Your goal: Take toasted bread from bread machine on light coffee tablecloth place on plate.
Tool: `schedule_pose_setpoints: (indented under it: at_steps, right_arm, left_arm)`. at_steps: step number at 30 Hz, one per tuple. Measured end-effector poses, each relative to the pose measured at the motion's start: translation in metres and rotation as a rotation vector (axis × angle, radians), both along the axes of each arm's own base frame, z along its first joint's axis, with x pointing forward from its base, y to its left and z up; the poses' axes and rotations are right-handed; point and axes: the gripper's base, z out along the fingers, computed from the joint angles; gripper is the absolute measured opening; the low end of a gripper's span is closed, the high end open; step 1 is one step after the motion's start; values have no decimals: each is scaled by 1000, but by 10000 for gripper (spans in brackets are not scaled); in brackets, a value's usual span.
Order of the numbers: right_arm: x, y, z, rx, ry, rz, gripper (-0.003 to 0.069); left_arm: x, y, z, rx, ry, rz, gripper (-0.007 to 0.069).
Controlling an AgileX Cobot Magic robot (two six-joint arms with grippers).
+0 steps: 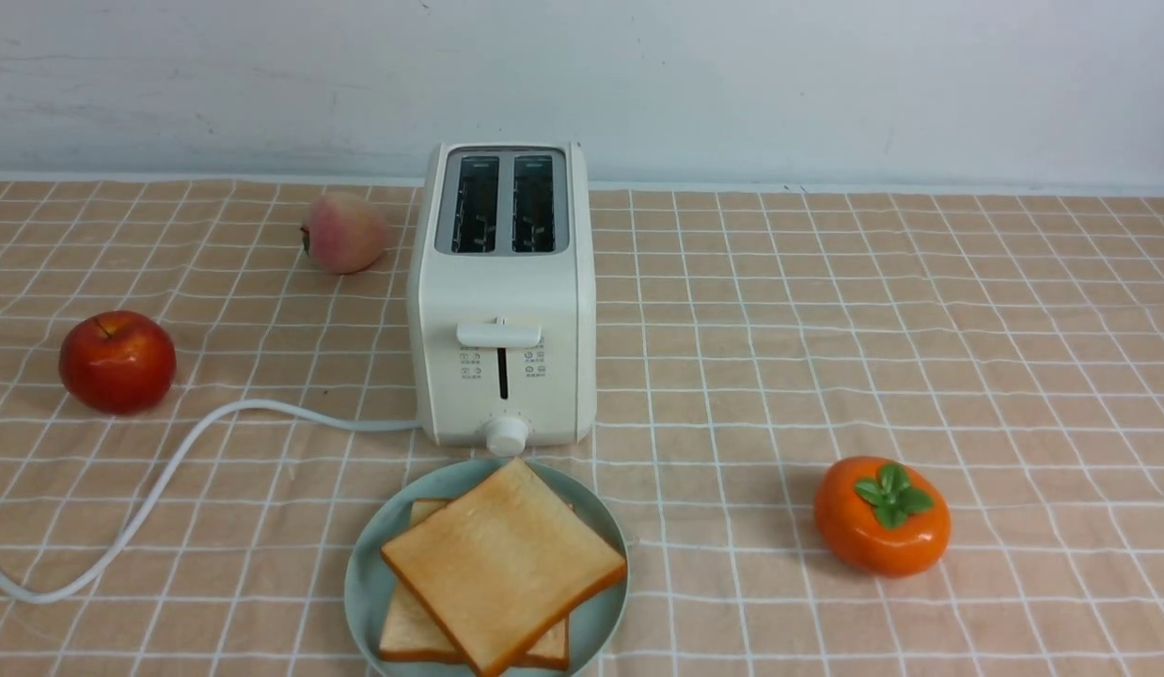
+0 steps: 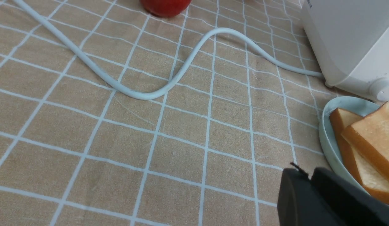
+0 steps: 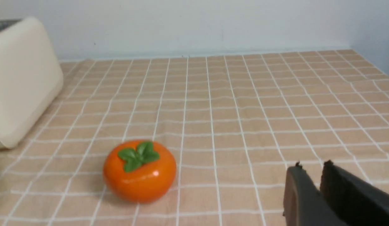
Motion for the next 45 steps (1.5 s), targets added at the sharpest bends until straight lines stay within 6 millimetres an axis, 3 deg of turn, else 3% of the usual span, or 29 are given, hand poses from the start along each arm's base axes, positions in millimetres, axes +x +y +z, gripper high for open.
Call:
schedule_pose_setpoints:
  at_steps: [3,5,45]
  right_arm:
    - [-1,0,-30,22,80,0,115]
    - [-3,1,-38,65,135,-3,116]
    - [-3,1,-38,74,138,-8,162]
  left_arm:
    - [0,0,0,0,0,0,60]
    - [0,0,0,0,-1,0,64]
    - [0,0,0,0,2,0,92]
